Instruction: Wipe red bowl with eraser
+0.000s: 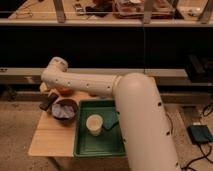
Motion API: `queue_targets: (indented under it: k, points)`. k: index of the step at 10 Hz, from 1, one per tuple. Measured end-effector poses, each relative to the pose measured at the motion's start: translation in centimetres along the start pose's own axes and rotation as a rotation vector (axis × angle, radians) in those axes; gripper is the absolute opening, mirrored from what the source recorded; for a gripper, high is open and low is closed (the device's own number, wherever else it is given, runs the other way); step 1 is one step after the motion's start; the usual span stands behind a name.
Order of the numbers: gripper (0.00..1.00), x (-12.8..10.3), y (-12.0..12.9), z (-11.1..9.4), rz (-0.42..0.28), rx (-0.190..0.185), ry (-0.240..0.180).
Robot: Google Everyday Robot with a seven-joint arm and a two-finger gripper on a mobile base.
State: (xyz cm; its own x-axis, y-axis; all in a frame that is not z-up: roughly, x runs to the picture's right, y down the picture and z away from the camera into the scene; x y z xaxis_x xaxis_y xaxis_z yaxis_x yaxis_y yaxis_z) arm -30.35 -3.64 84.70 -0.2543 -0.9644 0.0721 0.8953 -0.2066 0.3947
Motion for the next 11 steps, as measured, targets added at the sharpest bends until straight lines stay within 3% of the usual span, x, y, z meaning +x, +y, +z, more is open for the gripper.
queue_targets:
  k: [2, 4, 5, 7, 8, 9, 11]
  points:
    - [0.80, 0.6, -0.1, 0.4, 0.129, -0.001, 0.047]
    - [0.80, 0.8, -0.2, 0.5, 0.178, 0.002, 0.064]
    - [0.80, 0.8, -0.1, 0.4, 0.179, 0.015, 0.053]
    - [0.80, 1.3, 0.9, 0.2, 0.207, 0.069, -0.009]
    - [0.80, 1.4, 1.4, 0.1, 0.279, 0.105, -0.054]
    - [0.80, 1.7, 2.3, -0.2, 0.403, 0.137, -0.128]
    - [0.80, 1.8, 2.6, -0.7, 0.518, 0.176, -0.208]
